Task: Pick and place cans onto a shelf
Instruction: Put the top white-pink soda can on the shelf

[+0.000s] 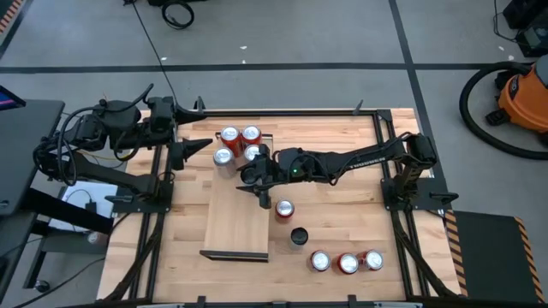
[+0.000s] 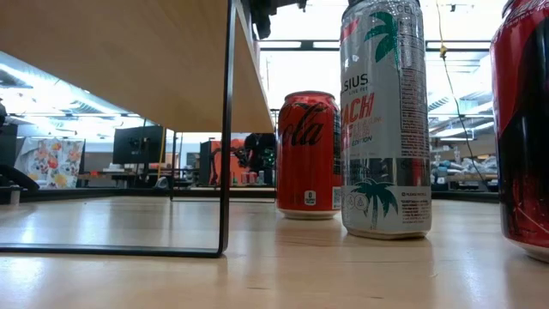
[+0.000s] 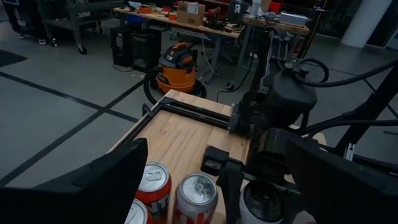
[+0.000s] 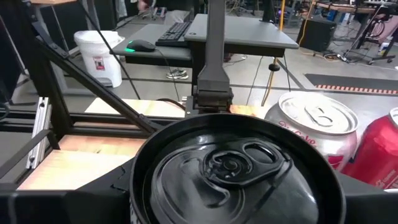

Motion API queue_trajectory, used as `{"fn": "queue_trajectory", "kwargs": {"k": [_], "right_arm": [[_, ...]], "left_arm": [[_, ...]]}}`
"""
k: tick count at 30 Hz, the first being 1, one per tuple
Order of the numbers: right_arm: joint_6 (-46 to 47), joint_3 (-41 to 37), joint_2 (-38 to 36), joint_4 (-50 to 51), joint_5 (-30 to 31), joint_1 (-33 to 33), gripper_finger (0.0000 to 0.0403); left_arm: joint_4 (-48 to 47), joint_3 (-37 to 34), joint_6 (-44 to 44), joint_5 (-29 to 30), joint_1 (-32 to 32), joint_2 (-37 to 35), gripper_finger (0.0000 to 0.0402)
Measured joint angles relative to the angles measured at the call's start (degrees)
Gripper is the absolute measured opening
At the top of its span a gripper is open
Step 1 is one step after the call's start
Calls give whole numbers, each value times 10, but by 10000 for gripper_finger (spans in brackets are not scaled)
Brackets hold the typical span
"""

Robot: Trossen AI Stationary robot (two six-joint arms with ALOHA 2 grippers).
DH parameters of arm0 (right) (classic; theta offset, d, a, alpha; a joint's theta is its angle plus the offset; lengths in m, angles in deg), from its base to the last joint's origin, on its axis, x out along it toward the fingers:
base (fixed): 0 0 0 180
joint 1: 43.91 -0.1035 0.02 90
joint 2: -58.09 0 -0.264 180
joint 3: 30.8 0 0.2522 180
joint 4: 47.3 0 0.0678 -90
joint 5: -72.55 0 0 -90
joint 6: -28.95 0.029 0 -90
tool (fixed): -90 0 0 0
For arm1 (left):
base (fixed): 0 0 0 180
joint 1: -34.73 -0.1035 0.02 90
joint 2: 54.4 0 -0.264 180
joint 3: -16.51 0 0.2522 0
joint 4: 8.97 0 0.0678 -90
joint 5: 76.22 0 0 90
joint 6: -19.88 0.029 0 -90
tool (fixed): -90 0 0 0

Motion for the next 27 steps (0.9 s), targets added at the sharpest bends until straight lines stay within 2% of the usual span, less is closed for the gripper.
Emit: {"fn": "queue_trajectory", "kwargs": {"k": [6,18,27], "right_arm": [[-1,0,0,-2,0,0,270],[0,0,0,-3,0,0,304],[-1,0,0,-25,3,1,307]], "left_arm": [[0,0,0,0,0,0,391],[2,0,0,0,0,0,391],[2,0,-1,0,0,0,391]]}}
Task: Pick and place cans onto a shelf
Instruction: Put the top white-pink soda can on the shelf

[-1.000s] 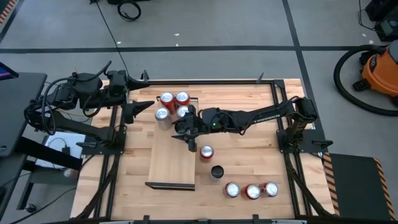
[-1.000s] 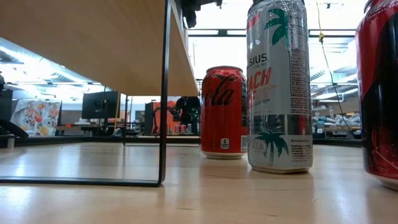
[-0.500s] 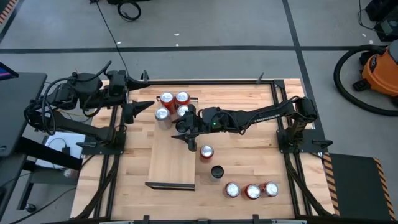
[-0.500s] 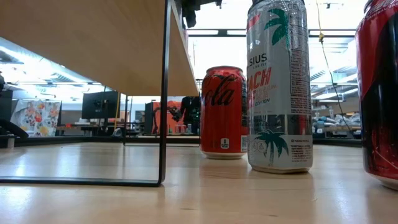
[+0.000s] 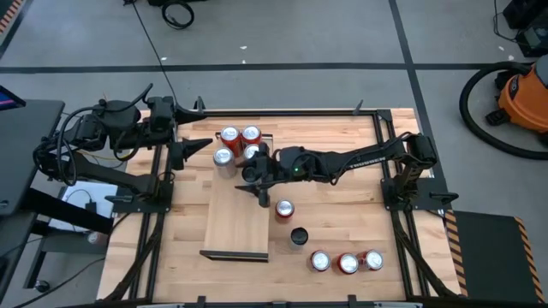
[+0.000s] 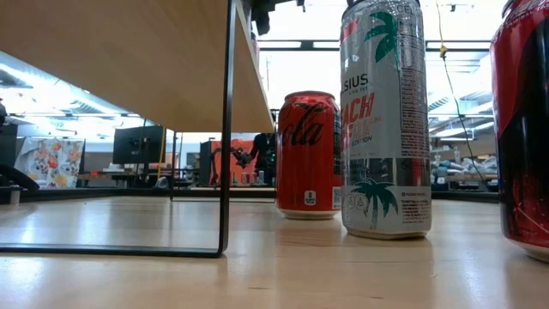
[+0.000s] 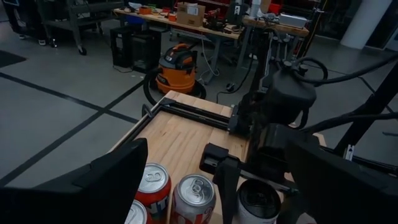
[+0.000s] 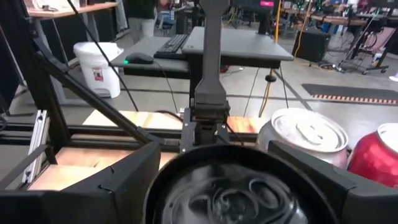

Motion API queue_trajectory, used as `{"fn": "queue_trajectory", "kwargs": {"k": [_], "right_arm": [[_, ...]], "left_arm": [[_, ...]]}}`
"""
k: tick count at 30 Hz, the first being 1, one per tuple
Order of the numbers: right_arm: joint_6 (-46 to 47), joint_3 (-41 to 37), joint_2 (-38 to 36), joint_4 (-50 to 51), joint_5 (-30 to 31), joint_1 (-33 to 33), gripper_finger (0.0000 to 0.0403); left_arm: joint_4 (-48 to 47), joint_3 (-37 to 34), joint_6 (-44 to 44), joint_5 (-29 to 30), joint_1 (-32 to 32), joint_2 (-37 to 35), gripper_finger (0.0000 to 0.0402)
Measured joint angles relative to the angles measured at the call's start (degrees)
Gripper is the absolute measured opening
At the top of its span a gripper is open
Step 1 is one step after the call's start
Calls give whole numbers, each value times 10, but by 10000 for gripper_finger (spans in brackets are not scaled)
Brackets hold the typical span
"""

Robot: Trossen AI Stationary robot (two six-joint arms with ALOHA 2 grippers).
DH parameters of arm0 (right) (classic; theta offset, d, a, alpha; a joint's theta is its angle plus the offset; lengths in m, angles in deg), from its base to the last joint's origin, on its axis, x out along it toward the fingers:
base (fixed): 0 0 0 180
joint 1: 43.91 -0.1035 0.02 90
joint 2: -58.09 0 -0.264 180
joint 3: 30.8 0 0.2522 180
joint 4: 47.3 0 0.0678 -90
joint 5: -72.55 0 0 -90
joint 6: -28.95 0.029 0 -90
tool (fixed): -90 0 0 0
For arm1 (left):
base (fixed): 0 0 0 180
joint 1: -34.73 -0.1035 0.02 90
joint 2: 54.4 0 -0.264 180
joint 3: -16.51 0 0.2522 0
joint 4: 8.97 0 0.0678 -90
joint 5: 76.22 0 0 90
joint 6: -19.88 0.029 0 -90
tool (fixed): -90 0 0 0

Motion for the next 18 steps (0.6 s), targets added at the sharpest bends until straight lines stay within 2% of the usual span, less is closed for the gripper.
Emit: {"fn": "queue_trajectory", "kwargs": {"k": [8,18], "right_arm": [[-4,0,0,-3,-10,7,317],[12,0,-1,-13,-21,14,380]], "left_arm": [[9,0,1,16,0,0,392],[16,0,1,21,0,1,392]]}}
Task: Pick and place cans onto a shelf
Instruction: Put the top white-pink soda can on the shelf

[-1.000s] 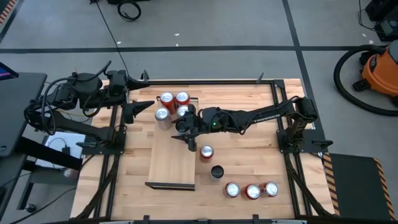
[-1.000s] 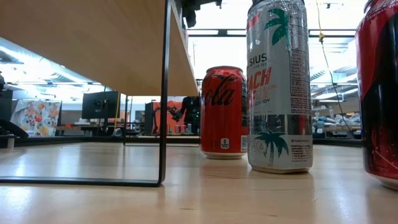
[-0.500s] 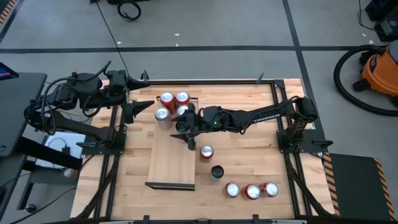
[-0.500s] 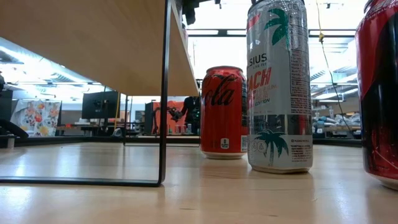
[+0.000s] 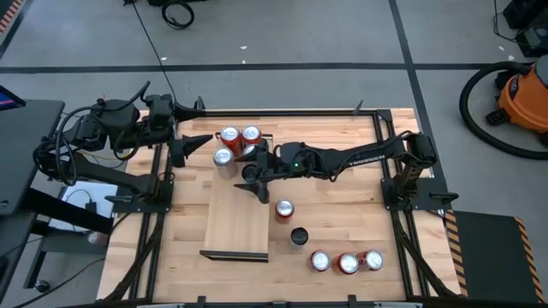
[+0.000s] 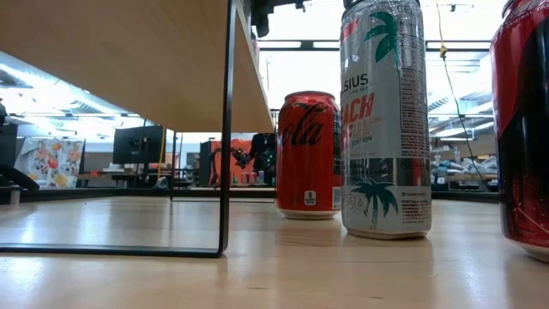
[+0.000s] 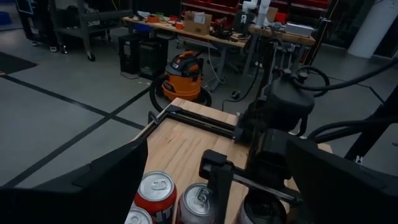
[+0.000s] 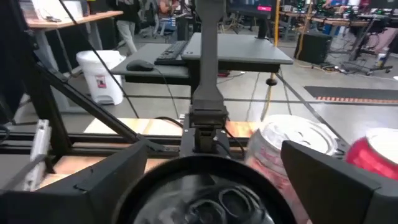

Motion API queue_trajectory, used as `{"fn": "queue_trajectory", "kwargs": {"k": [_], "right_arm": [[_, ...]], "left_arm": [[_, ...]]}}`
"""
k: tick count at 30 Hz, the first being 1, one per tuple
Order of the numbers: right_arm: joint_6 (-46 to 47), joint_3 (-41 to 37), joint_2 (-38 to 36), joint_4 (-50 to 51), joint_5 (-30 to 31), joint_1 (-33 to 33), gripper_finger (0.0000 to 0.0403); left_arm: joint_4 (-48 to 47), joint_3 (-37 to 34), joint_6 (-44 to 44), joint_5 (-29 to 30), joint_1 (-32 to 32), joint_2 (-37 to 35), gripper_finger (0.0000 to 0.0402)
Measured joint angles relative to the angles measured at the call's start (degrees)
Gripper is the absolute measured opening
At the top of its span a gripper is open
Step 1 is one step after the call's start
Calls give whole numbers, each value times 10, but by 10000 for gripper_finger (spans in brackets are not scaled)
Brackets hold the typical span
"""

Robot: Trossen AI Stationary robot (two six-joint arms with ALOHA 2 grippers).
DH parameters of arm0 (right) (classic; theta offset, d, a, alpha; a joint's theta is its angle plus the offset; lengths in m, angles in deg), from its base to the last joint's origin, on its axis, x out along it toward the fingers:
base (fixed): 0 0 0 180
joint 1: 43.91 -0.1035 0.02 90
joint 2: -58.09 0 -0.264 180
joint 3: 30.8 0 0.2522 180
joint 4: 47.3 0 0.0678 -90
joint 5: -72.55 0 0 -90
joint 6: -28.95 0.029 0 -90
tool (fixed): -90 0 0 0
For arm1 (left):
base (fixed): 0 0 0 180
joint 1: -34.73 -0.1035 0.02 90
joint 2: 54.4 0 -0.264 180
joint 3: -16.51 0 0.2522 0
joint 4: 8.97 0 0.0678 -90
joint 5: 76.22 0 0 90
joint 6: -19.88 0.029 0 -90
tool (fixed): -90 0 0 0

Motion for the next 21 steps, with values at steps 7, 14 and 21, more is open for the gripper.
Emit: {"fn": "queue_trajectory", "kwargs": {"k": [7,14,21], "right_arm": [[5,29,-2,0,0,-1,394],[0,67,-2,32,12,0,393],[-7,100,-2,47,22,12,392]], "left_arm": [[0,0,0,0,0,0,392],[0,0,0,0,0,0,392],[1,0,1,0,0,0,392]]}}
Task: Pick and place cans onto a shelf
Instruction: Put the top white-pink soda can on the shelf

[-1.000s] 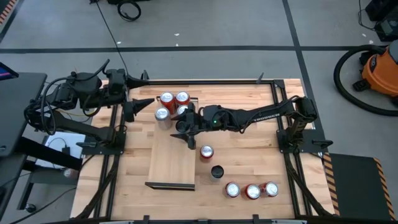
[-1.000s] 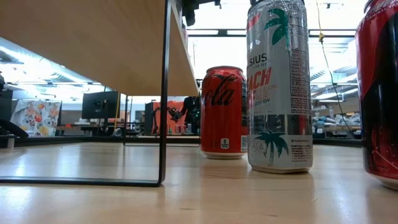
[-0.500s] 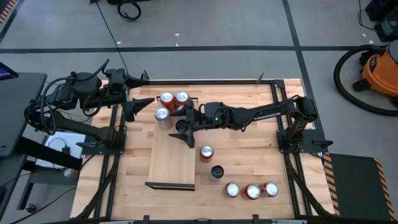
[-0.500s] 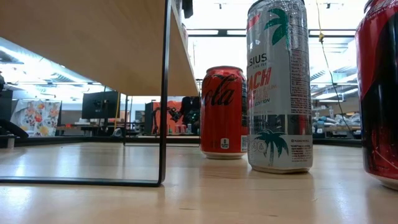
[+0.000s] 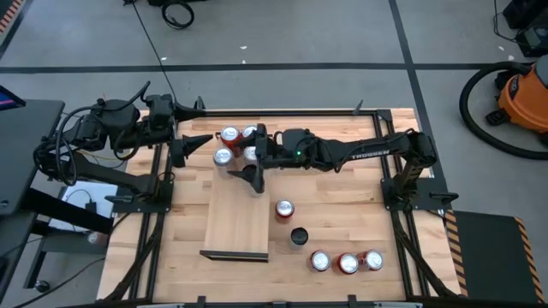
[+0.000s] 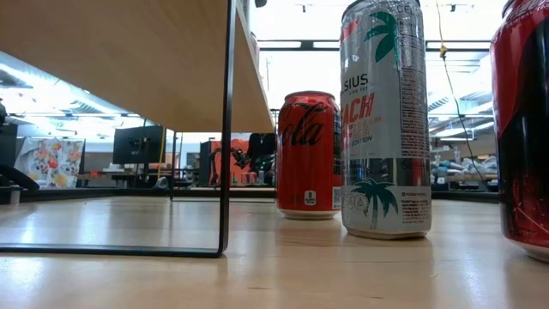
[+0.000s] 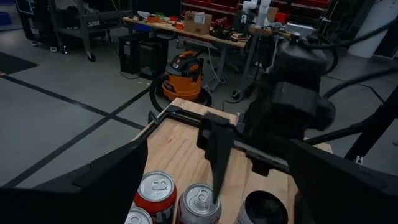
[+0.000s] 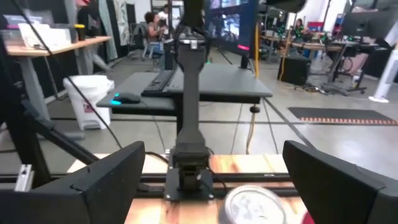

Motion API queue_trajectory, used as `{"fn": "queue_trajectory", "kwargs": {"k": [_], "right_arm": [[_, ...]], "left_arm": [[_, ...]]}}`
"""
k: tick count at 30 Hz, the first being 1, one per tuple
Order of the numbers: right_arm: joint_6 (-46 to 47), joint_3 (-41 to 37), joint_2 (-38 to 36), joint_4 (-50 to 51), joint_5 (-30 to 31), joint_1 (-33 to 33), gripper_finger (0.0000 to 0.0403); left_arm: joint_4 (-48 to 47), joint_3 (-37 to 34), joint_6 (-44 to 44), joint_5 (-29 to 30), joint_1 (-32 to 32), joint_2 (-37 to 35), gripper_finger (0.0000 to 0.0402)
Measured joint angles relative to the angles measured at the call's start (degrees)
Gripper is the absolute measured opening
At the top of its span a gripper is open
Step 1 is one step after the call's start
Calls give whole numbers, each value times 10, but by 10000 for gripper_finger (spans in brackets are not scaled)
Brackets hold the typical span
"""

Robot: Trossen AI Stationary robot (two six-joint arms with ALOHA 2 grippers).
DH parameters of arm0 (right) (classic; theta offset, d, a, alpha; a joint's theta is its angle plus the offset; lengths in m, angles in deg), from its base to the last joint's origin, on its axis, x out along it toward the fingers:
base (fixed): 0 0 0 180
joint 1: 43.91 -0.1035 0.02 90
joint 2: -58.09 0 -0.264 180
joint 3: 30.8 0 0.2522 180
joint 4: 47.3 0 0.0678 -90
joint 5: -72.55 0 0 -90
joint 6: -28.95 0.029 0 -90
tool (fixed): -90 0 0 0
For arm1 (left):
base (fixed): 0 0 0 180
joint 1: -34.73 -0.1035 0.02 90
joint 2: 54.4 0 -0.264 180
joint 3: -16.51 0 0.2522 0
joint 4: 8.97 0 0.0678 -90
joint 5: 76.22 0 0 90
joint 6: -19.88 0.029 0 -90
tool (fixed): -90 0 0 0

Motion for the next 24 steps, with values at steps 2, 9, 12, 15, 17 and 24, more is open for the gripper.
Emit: {"fn": "queue_trajectory", "kwargs": {"k": [2,9,12,15,17,24], "right_arm": [[1,14,-5,30,0,4,392],[0,42,-55,160,-18,10,392],[2,42,-83,206,-36,10,390],[7,43,-105,254,-58,10,383],[7,43,-117,297,-64,10,375],[-6,42,-153,376,-64,19,354]], "left_arm": [[0,0,0,-7,0,0,392],[-8,0,0,-63,0,20,392],[-25,0,0,-89,6,32,392],[-42,0,0,-96,20,47,392],[-47,0,6,-96,30,59,392],[-47,0,15,-96,66,107,392]]}}
